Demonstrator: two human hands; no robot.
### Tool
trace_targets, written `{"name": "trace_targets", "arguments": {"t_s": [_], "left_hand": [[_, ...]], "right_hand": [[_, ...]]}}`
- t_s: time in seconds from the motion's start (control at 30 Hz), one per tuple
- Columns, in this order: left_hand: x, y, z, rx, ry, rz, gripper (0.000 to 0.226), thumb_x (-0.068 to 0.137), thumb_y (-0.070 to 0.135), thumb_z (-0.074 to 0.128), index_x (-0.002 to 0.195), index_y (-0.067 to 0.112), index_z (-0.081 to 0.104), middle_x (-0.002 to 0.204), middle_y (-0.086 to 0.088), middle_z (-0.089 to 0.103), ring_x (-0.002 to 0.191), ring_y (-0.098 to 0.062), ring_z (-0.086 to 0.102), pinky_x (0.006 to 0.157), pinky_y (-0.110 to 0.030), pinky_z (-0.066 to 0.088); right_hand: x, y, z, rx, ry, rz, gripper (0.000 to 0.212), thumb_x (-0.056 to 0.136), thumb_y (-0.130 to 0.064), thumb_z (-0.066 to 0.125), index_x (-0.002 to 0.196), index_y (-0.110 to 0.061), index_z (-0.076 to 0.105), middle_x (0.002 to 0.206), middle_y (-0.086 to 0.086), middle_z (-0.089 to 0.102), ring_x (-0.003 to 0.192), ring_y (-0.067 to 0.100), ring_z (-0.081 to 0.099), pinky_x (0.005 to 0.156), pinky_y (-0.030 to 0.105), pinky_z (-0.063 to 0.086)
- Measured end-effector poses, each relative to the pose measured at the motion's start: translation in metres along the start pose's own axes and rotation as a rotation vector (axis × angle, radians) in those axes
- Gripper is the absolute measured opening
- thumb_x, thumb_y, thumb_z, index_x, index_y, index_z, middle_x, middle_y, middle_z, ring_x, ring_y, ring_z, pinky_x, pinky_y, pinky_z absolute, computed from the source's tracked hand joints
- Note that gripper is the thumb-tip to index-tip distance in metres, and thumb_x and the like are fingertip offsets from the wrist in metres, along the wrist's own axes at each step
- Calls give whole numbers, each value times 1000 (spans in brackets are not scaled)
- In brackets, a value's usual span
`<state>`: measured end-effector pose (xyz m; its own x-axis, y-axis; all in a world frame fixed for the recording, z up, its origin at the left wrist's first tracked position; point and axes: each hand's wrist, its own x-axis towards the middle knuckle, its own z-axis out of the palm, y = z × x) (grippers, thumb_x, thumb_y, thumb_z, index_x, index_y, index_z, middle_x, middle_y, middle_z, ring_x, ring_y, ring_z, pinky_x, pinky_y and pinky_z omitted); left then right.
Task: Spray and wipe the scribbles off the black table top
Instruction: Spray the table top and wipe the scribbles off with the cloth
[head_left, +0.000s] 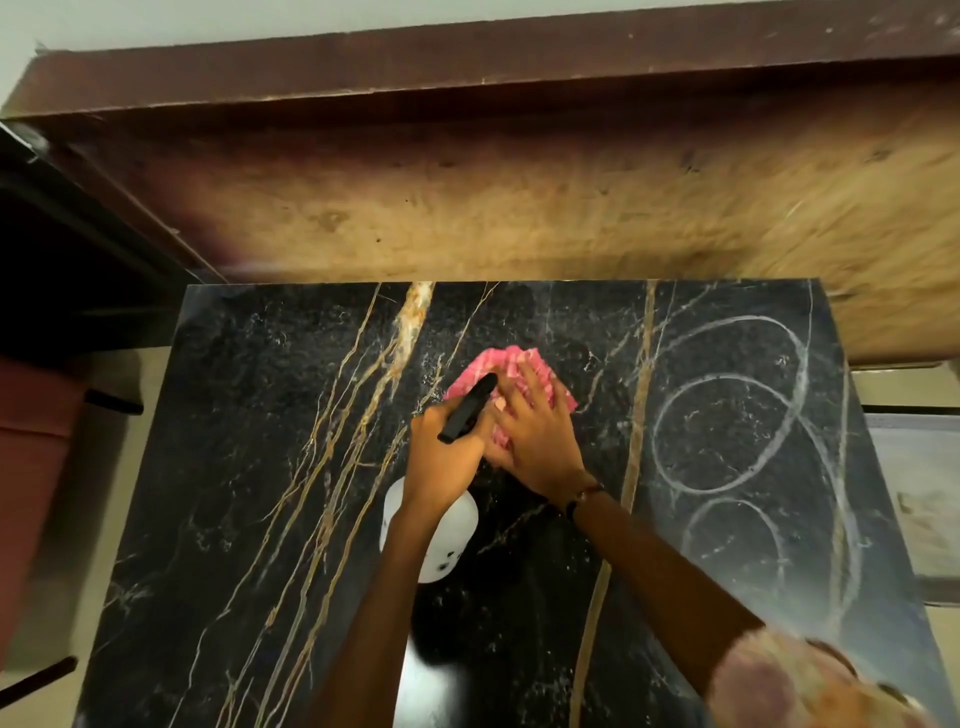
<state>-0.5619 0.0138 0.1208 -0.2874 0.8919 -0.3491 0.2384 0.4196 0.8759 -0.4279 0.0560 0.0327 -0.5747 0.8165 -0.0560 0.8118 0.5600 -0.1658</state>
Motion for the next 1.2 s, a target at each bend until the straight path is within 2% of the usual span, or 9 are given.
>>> {"name": "trace_targets", "arguments": {"t_s": [0.13, 0.33, 0.5, 0.63, 0.73, 0.83, 0.93, 1.07, 1.2], "left_hand": [[13, 9, 3, -28, -15, 11, 37, 85, 40, 66, 48, 36, 59, 36, 12, 45, 33, -3, 38, 38, -11, 32], [35, 12, 4, -155, -9, 36, 39, 83, 46, 65, 72, 8, 64, 62, -19, 58, 35, -8, 38, 39, -23, 35], [43, 8, 2, -176, 12, 63, 41, 81, 48, 64, 67, 10, 63, 49, -2, 51, 34, -10, 38, 38, -23, 34], [43, 6, -2, -178, 43, 51, 44, 82, 44, 67, 68, 3, 61, 42, 2, 45, 33, -10, 35, 40, -26, 33], [41, 7, -6, -198, 30, 50, 30, 79, 38, 72, 56, 24, 60, 38, 10, 44, 34, -6, 38, 43, -25, 34], [34, 5, -12, -227, -90, 103, 12, 78, 30, 75, 71, 31, 66, 52, 16, 57, 42, -2, 48, 47, -17, 39], [26, -1, -16, -220, -187, 126, 12, 81, 21, 72, 91, 19, 67, 76, 8, 67, 55, -5, 56, 52, -22, 46], [23, 1, -8, -130, -236, 144, 13, 84, 6, 60, 89, 17, 64, 65, 2, 59, 49, -10, 46, 47, -25, 42], [24, 15, 13, -70, -205, 132, 7, 85, 8, 60, 85, 13, 64, 85, -24, 65, 56, -21, 48, 54, -37, 40]], "right_hand": [[-45, 39, 8, -73, 6, -164, 60, 92, -62, 27, 146, -37, 30, 157, 2, 26, 146, 34, 20, 114, 60, 20], [2, 101, -12, -33, 11, 203, 67, 91, -68, 16, 148, -34, 25, 159, 5, 24, 148, 35, 13, 113, 59, 24], [98, 71, -15, 18, -3, 344, 64, 91, -65, 30, 149, -39, 23, 162, 2, 14, 148, 39, 4, 115, 63, 10], [114, 33, -14, 10, -38, 182, 71, 84, -60, 9, 149, -36, 23, 162, 4, 16, 148, 40, 4, 114, 65, 14], [80, 20, -12, 24, 29, -14, 64, 88, -54, 27, 143, -24, 42, 154, 9, 35, 144, 41, 22, 110, 63, 27], [29, 56, -3, -52, 30, -93, 61, 91, -60, 32, 145, -32, 37, 156, 4, 32, 147, 35, 17, 113, 56, 21], [-4, 108, -11, -58, 31, 98, 66, 89, -65, 25, 147, -33, 29, 159, 4, 23, 148, 35, 9, 115, 62, 19], [26, 138, -29, 21, 14, 391, 75, 81, -68, 20, 148, -34, 30, 160, 3, 21, 147, 40, 4, 114, 64, 15], [82, 128, -28, 54, -58, 421, 70, 87, -66, 30, 150, -37, 19, 163, 2, 7, 146, 45, -6, 113, 69, 4]]}}
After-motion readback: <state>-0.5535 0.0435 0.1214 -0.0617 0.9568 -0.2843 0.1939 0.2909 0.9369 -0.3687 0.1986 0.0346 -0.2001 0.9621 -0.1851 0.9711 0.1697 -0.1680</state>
